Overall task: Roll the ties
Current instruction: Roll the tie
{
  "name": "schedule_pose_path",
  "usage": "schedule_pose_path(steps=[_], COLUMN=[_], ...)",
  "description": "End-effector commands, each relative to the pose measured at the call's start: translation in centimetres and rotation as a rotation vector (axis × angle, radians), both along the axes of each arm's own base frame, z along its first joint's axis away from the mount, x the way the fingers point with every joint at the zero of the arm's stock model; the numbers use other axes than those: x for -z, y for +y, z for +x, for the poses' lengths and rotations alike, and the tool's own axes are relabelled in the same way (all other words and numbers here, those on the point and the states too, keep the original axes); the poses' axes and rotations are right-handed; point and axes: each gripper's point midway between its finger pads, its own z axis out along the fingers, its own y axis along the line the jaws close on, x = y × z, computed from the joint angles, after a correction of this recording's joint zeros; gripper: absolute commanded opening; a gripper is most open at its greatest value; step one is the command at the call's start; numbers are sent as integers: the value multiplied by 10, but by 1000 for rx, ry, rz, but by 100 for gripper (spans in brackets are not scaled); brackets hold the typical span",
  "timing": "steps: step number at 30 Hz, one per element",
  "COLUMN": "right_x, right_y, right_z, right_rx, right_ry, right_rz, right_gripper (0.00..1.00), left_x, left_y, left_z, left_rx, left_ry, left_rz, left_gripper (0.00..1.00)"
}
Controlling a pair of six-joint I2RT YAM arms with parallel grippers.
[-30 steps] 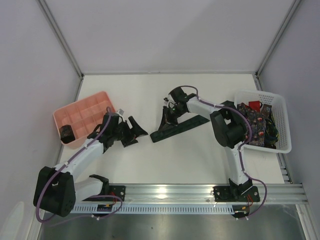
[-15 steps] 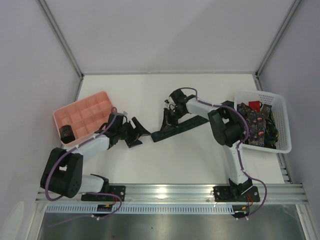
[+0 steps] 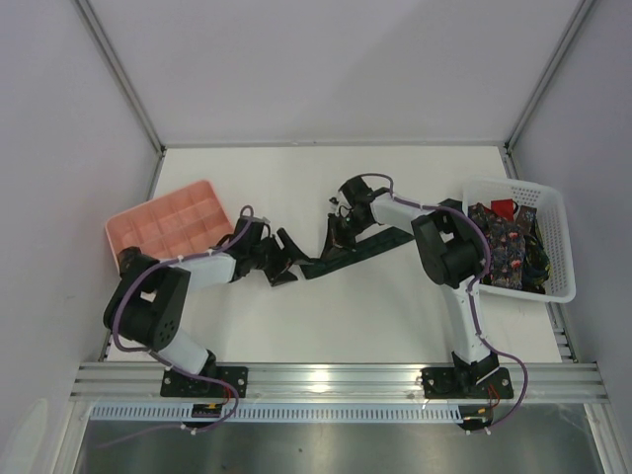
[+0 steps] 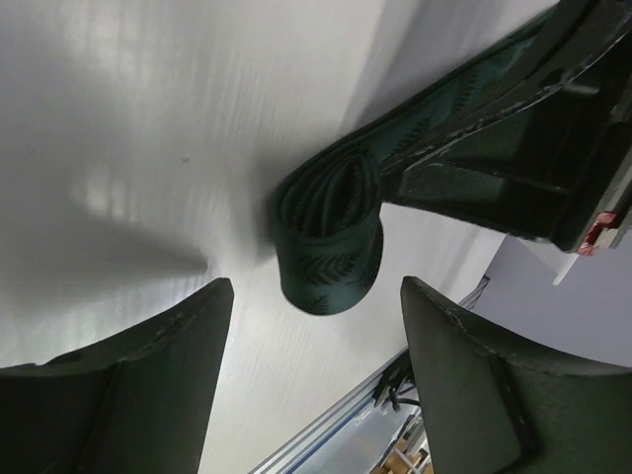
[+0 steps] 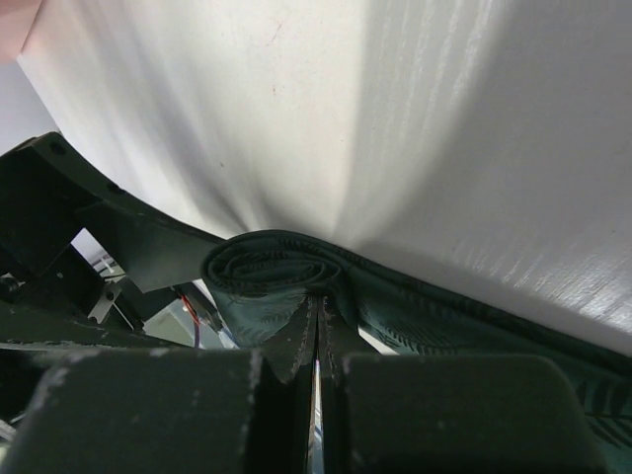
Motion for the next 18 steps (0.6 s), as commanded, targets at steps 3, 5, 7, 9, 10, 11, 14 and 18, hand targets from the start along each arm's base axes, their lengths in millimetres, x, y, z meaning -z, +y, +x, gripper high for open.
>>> schedule_pose_path(steps=[3, 5, 7, 9, 10, 11, 14, 18], right_x=[12, 13, 12, 11, 10, 10, 10, 10], right_y=[-3, -3, -2, -1, 0, 0, 3, 8], right_z=[1, 0, 1, 2, 2, 2, 2, -2], right_rx=[-12, -10, -10, -10, -11, -10, -13, -26], right_ry=[-15, -10, -12, -13, -14, -11, -13, -11], right_rz=[-6, -5, -2, 3, 6, 6, 8, 9], right_gripper=[1, 1, 1, 1, 1, 1, 1, 1], left_x=[-12, -6, -3, -4, -3, -3, -6, -6], left_y=[-19, -20, -19, -20, -18, -18, -20, -16], left_z=[26, 24, 26, 31, 31, 32, 38, 38], left_rx=[-15, -10, -18, -19, -19, -10, 6, 20], left_ry=[-47, -25, -23, -39, -32, -41, -57, -58], left_rz=[-49, -30, -13, -5, 9, 19, 34, 63], left_gripper=[71, 67, 67, 65, 62, 60, 43, 29])
